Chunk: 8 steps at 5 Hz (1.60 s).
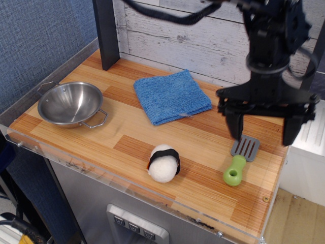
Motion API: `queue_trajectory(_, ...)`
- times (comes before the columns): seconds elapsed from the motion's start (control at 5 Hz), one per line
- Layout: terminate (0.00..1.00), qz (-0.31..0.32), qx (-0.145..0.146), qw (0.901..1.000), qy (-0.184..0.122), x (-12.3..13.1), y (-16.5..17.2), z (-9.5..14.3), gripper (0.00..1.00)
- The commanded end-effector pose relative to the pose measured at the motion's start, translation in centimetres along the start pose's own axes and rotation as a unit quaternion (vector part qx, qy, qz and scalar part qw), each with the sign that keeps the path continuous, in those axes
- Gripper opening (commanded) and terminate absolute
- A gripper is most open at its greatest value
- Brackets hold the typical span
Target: Move the spatula to the corner of table.
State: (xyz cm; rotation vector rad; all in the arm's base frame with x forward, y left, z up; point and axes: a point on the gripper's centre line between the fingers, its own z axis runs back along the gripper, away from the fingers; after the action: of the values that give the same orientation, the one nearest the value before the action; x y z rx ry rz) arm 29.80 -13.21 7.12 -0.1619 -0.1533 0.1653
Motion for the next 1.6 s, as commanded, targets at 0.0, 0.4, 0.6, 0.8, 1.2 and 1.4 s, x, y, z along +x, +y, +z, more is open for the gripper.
queue_trajectory(0.0,0.0,0.016,0.002,0.9996,-0.023,-0.1,2.1,0.8,1.0)
queue_trajectory(0.4,0.0,-0.021,0.01,0.9997,0.007,-0.9,1.4,-2.4,1.0)
queue_trajectory(0.6,0.0,-0.035,0.015,0.9992,0.015,-1.1,0.8,-3.3,1.0)
queue_trajectory(0.8,0.0,-0.036,0.022,0.9989,0.021,-1.4,0.8,-3.8,1.0)
queue_trajectory(1.2,0.0,-0.041,0.051,0.9976,0.021,-2.4,1.0,-4.9,0.0)
queue_trajectory(1.4,0.0,-0.043,0.055,0.9975,0.012,-2.4,0.8,-4.5,0.0)
